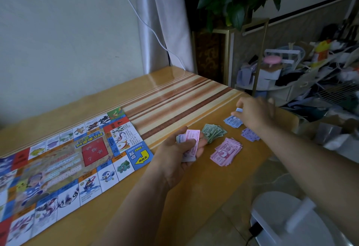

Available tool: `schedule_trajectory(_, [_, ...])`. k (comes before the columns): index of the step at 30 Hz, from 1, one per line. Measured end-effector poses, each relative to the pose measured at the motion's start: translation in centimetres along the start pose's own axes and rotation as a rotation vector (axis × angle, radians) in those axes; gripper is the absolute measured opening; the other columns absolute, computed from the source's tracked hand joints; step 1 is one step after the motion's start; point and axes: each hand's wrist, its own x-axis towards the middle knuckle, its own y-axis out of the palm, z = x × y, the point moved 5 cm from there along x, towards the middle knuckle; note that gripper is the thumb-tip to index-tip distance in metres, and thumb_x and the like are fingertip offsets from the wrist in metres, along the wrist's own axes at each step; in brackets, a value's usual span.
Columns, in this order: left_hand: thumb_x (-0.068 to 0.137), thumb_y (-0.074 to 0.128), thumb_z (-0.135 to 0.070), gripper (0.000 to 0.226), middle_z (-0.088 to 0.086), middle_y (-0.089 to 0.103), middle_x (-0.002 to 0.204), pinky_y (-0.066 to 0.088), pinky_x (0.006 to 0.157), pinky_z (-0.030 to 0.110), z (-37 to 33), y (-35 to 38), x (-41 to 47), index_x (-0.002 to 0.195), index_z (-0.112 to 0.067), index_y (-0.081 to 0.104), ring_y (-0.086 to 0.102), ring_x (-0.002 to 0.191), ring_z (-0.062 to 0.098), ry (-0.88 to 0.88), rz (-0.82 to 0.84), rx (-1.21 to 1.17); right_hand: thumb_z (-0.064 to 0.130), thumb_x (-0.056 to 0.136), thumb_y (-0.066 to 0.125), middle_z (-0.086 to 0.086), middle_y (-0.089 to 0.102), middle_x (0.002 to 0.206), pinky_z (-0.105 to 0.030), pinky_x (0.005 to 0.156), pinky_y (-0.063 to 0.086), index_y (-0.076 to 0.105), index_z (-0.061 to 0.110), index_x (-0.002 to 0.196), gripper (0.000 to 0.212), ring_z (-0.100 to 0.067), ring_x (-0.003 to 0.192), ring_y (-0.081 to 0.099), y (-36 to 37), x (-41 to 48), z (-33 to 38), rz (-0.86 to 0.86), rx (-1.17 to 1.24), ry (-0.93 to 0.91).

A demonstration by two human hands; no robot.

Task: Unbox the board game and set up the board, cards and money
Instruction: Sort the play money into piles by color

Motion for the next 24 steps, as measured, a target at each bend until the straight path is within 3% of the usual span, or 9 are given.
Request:
schedule_trajectory(3, [0.091,0.048,0.009,0.05,0.02,0.067,0.099,0.055,0.052,0.025,-0.1,-0.1,-0.1,0.137,-0.009,0.045,0.072,0.068,0.019,-0.005,-0.009,0.046,0.046,0.085,0.064,-0.006,0.057,0.116,-0.039,0.092,0.031,0.062,0.021,0.114,0.038,-0.026,0.109,0.052,-0.7,-0.2,0.2,-0.041,-0.027,-0.024])
schedule_trajectory(6, [0.089,0.051,0.009,0.051,0.021,0.065,0.104,0.055,0.052,0.023,0.1,0.0,0.0,0.137,-0.009,0.045,0.072,0.07,0.019,-0.006,-0.002,0.059,0.05,0.086,0.059,-0.002,0.064,0.104,-0.04,0.086,0.046,0.065,0.019,0.101,0.036,-0.02,0.093,0.06,-2.5,-1.8,2.3,-0.034,0.336,-0.104])
schedule_trajectory(9, [0.088,0.053,0.009,0.053,0.017,0.067,0.099,0.055,0.054,0.023,0.2,0.4,-0.1,0.137,-0.011,0.044,0.072,0.069,0.018,0.007,0.01,0.088,0.055,0.083,0.06,-0.004,0.069,0.082,-0.037,0.074,0.051,0.068,0.01,0.085,0.046,-0.018,0.079,0.064,-3.6,-4.7,5.9,0.359,0.679,-0.209])
schedule_trajectory(11, [0.087,0.055,0.007,0.054,0.014,0.068,0.094,0.054,0.053,0.023,0.3,0.6,-0.3,0.137,-0.013,0.044,0.071,0.066,0.016,0.016,0.013,0.129,0.049,0.081,0.067,0.002,0.07,0.079,-0.028,0.074,0.05,0.071,0.017,0.081,0.033,-0.009,0.078,0.065,-4.0,-6.3,7.3,0.533,0.696,-0.279])
schedule_trajectory(14, [0.089,0.055,0.005,0.053,0.01,0.072,0.084,0.054,0.051,0.022,0.4,0.7,-0.7,0.136,-0.014,0.043,0.071,0.066,0.016,0.009,0.031,0.144,0.035,0.083,0.07,0.004,0.071,0.078,-0.022,0.073,0.05,0.071,0.019,0.08,0.016,-0.004,0.076,0.065,-4.5,-6.8,7.2,0.548,0.728,-0.302])
schedule_trajectory(16, [0.09,0.053,0.003,0.052,0.012,0.071,0.089,0.054,0.052,0.022,0.4,0.7,-0.9,0.138,-0.015,0.043,0.071,0.067,0.016,0.004,0.039,0.139,0.03,0.083,0.071,0.007,0.071,0.081,-0.016,0.07,0.048,0.071,0.02,0.085,0.01,0.0,0.077,0.065,-4.8,-7.1,6.8,0.554,0.769,-0.28])
schedule_trajectory(19, [0.09,0.053,0.003,0.049,0.017,0.066,0.095,0.053,0.052,0.021,0.5,0.9,-0.8,0.135,-0.014,0.042,0.068,0.062,0.014,0.019,0.054,0.171,0.03,0.083,0.071,0.011,0.07,0.083,-0.01,0.067,0.041,0.067,0.022,0.096,0.016,0.007,0.076,0.063,-5.0,-7.8,6.8,0.59,0.81,-0.278])
schedule_trajectory(24, [0.095,0.05,-0.004,0.038,0.013,0.07,0.075,0.053,0.051,0.023,1.0,1.3,-0.9,0.131,-0.017,0.043,0.064,0.06,0.016,0.003,0.056,0.158,0.021,0.085,0.069,0.004,0.071,0.081,-0.016,0.067,0.047,0.064,0.023,0.097,0.013,0.0,0.073,0.065,-5.4,-7.8,5.7,0.547,0.744,-0.296])
